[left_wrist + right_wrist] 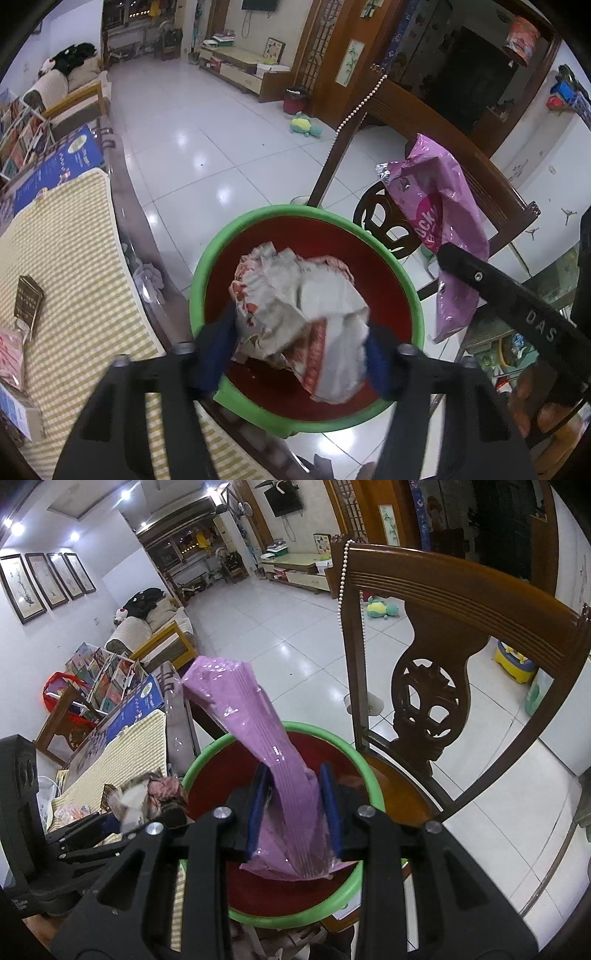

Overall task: Collect trash
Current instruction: 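Lower the newspaper and pink wrapper into the red bucket and release both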

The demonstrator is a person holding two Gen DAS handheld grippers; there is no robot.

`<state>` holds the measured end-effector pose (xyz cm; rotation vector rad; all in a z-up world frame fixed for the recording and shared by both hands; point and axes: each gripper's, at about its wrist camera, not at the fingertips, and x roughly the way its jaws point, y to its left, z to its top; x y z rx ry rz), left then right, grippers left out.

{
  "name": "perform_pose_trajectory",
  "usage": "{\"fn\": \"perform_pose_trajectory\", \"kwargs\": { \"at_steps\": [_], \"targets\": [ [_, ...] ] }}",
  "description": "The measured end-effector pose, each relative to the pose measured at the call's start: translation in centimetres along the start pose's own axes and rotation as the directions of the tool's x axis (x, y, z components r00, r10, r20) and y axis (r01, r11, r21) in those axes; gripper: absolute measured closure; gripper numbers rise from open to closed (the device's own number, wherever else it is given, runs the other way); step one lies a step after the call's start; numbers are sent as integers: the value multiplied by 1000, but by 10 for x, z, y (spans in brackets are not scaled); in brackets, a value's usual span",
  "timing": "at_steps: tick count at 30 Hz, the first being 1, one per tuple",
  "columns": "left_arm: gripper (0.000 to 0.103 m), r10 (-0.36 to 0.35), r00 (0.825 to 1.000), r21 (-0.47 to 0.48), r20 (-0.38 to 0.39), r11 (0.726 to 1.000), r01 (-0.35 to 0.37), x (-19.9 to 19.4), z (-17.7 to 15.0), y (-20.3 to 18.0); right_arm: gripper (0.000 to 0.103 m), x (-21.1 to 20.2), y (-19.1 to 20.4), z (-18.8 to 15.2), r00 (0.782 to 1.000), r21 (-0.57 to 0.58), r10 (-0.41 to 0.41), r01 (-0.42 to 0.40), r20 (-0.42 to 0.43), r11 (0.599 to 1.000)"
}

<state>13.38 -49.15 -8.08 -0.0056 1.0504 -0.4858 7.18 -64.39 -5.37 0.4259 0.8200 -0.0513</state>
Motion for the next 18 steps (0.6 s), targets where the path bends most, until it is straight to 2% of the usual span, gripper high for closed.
{"fn": "perform_pose_trajectory", "kwargs": {
  "at_steps": [1, 10, 15, 18],
  "targets": [
    [35, 2, 1000, -8, 12, 1000, -2, -2, -1, 1, 54, -1, 0, -1, 1000, 5, 2, -2, 4, 1000],
    [30, 62, 995, -58, 74, 997, -58, -29, -13, 30, 52, -4, 22, -4, 1000, -18, 21, -21, 11, 1000],
    [30, 143, 984, -117, 103, 985, -130, -56, -30, 71, 52, 3, 55, -10, 998, -65, 58, -59, -11, 996],
    [30, 215, 971, -181, 106, 964, -194, -75, -49, 109, 48, 10, 81, -15, 996, -95, 87, -89, -32, 991]
  ]
}}
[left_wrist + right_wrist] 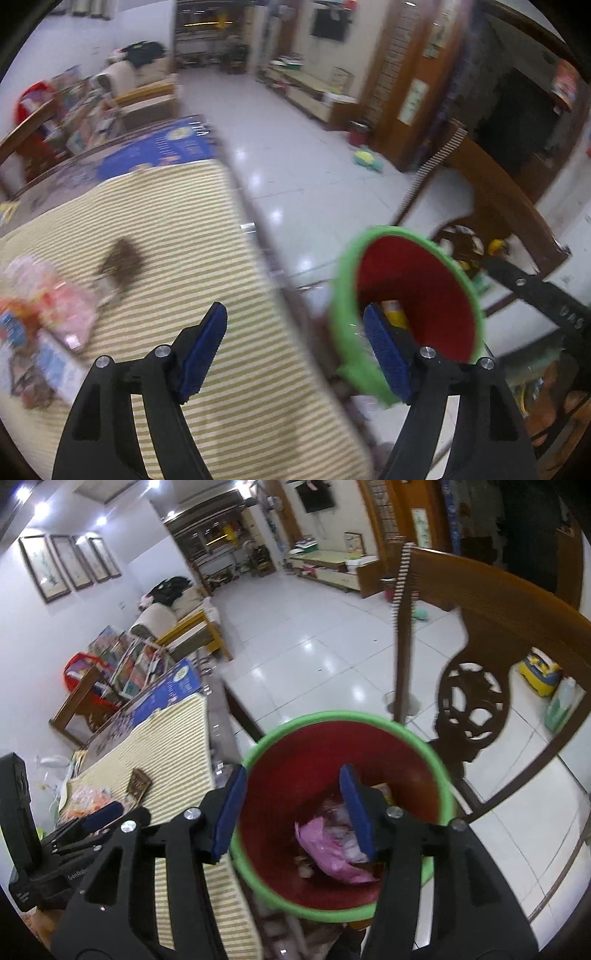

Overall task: Collect trash
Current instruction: 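Lower the newspaper and pink wrapper into the red bucket and release both, then grasp the white toothpaste box with the left tool while the right tool grasps the milk carton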

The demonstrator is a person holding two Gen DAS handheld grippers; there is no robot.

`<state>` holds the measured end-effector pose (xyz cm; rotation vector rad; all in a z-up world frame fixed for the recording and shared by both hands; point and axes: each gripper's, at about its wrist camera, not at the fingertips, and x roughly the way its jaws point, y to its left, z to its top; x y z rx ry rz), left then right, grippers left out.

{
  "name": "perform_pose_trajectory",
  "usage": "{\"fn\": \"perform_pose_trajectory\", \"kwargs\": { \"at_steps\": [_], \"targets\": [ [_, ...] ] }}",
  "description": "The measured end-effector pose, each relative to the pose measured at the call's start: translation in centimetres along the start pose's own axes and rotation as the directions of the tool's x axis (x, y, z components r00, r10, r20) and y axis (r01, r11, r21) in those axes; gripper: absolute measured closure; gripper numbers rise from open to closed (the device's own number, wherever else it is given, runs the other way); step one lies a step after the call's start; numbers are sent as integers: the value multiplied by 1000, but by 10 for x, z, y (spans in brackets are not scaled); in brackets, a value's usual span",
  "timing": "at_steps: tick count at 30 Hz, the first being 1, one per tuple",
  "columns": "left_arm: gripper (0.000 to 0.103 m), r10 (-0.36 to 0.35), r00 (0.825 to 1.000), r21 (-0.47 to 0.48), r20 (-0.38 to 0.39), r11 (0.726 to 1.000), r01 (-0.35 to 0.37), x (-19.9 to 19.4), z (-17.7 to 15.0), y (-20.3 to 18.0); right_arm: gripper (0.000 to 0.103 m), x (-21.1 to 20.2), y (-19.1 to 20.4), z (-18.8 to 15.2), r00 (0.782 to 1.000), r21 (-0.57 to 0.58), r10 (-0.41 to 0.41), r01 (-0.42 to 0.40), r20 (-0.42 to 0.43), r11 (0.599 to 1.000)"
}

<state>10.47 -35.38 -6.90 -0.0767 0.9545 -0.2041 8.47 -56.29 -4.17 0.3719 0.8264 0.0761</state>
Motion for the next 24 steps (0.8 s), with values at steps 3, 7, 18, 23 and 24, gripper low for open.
{"fn": "perform_pose_trajectory", "kwargs": {
  "at_steps": [3, 7, 18, 23, 24],
  "targets": [
    [30, 96, 995, -61, 5, 994, -95, -14, -12, 54, 44, 13, 35, -6, 998, -35, 46, -47, -33, 998],
    [30, 251, 968, -155, -15, 956, -250, -40, -35, 144, 43, 24, 83, -18, 994, -90, 87, -92, -62, 992],
    [37, 335, 921, -232, -198, 897, -376, -52, -86, 345, 41, 44, 224, -76, 983, -187, 122, -147, -139, 971],
    [47, 256, 936, -208, -242, 928, -308, -20, -85, 370, 41, 44, 267, -102, 984, -220, 104, -135, -147, 966],
    [47, 242, 938, -203, -249, 934, -295, -15, -84, 375, 41, 45, 274, -107, 984, -225, 95, -128, -150, 966]
  ]
}}
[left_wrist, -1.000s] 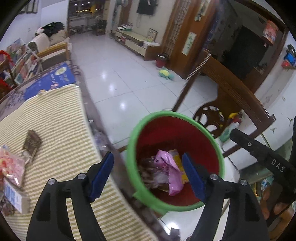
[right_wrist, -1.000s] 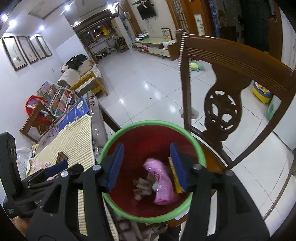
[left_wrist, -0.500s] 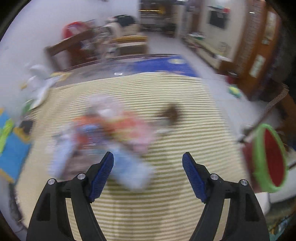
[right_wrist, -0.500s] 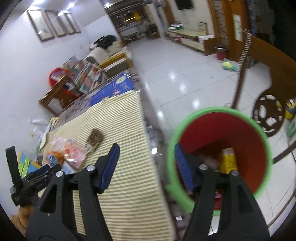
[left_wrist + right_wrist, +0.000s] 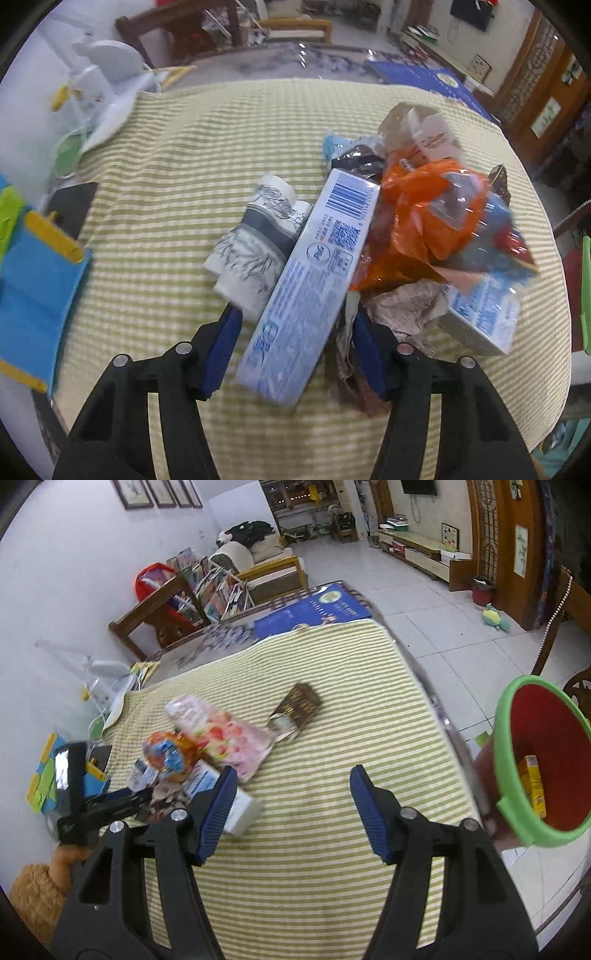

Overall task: Collect trash
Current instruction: 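Grasp the white toothpaste box with the left tool while the right tool grasps the milk carton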

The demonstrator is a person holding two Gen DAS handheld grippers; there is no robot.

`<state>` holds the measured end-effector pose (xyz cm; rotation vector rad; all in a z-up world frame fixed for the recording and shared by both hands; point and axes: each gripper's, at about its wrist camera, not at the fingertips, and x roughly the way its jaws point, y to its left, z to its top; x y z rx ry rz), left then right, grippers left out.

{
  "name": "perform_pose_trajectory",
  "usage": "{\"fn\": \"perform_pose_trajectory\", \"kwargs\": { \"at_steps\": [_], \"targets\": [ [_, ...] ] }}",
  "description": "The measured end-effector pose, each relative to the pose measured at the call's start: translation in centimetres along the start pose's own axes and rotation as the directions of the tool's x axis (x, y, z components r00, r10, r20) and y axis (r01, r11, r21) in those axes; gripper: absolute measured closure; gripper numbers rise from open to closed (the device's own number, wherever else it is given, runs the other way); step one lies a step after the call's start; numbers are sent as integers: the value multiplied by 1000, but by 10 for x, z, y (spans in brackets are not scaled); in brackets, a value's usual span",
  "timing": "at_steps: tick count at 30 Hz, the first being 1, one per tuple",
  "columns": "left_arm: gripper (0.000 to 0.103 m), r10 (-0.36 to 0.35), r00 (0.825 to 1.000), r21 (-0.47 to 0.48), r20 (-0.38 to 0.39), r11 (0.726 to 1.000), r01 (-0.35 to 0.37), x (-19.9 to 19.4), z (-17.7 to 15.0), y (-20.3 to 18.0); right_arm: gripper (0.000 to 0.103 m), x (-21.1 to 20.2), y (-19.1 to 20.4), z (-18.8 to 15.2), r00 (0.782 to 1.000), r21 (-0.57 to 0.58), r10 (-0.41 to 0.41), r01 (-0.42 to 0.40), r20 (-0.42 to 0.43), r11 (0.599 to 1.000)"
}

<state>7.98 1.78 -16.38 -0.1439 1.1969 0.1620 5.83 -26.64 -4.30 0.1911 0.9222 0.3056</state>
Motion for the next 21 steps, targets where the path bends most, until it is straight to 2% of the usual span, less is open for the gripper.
{"fn": "perform_pose_trajectory", "kwargs": {
  "at_steps": [4, 8, 10, 12, 14, 17, 21],
  "targets": [
    [45, -42, 999, 41, -10, 998, 43, 15, 17, 0, 41, 11, 20, -8, 999, -3, -24, 24, -29, 1000],
    [43, -103, 994, 24, -35, 994, 104, 30, 28, 8, 41, 29, 40, -12, 997, -10, -29, 29, -74, 1000],
    [47, -128, 991, 15, -30, 992, 129, 31, 30, 14, 41, 40, 52, -14, 994, -29, -27, 24, -103, 999],
    [58, -132, 991, 28, -6, 991, 132, 26, 27, 17, 41, 51, 65, -16, 992, -57, -26, 19, -124, 998],
    [60, -133, 991, 32, 9, 991, 133, 18, 21, 22, 41, 61, 76, -17, 989, -83, -27, 15, -144, 996],
    [61, -158, 987, 8, 1, 987, 158, 12, 12, 33, 41, 83, 87, -18, 981, -128, -44, 20, -191, 992],
    [60, -150, 989, 28, -5, 988, 150, 9, -2, 41, 41, 115, 88, -19, 962, -177, -82, 36, -259, 984]
  ]
}}
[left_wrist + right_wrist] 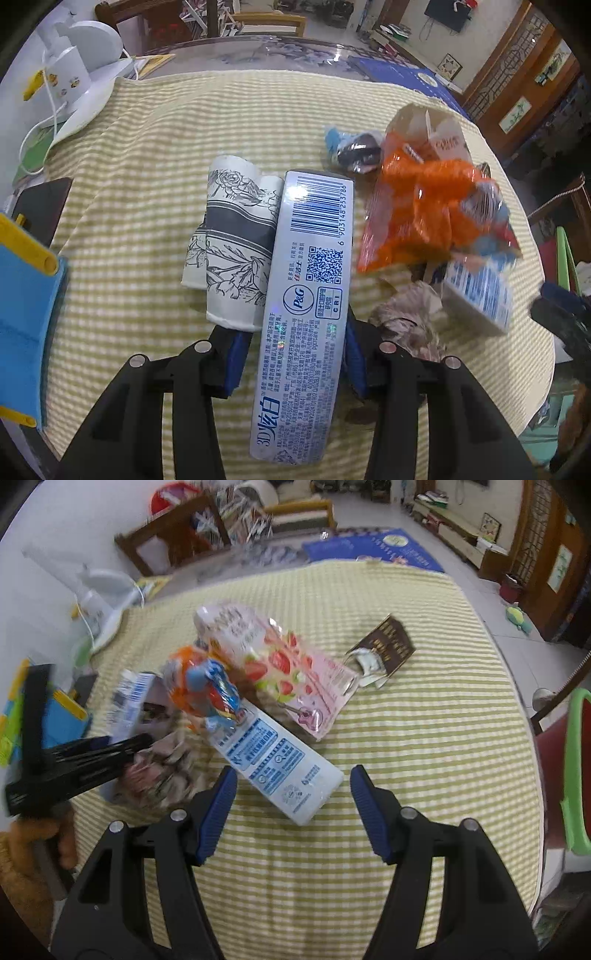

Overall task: Collect trash
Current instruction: 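Grasp the white toothpaste box with the left tool while the right tool grasps the milk carton, then lift the toothpaste box and milk carton off the pile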

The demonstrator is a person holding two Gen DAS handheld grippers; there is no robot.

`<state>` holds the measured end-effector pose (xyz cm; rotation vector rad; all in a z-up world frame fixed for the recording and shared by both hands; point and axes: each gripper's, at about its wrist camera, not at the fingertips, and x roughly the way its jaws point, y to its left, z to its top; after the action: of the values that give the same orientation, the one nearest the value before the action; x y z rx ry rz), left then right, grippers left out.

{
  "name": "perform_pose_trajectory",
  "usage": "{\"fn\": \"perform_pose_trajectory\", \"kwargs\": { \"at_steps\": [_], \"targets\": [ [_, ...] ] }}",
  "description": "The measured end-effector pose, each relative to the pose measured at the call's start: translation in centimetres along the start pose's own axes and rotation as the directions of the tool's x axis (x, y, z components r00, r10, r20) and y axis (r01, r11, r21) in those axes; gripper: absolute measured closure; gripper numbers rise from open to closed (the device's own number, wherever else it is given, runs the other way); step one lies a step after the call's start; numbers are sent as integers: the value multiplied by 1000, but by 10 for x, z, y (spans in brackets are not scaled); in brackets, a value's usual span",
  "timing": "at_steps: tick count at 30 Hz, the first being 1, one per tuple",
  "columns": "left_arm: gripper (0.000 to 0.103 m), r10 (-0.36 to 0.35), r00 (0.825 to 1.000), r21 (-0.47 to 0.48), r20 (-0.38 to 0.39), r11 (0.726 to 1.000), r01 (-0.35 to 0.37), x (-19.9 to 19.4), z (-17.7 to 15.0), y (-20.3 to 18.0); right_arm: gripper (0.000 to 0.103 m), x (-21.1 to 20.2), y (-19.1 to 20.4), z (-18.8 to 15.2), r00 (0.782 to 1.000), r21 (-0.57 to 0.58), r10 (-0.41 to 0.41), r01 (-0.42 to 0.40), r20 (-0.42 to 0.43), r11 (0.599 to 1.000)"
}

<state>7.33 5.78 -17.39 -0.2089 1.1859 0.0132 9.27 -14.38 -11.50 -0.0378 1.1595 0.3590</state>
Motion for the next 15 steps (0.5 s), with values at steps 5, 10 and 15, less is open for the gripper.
{"fn": "perform_pose_trajectory", "kwargs": {
  "at_steps": [5, 10, 15],
  "targets": [
    [45, -29, 999, -9, -31, 1000, 28, 8, 3, 5, 31, 32, 10, 8, 997, -85, -39, 34, -68, 996],
    [35, -56, 998, -47, -41, 997, 54, 20, 14, 7, 23, 46, 25, 15, 996, -164, -19, 4, -91, 986],
    [32, -87, 995, -69, -50, 994, 84, 22, 25, 6, 19, 45, 35, 17, 992, -237, -42, 13, -117, 971]
  ]
}}
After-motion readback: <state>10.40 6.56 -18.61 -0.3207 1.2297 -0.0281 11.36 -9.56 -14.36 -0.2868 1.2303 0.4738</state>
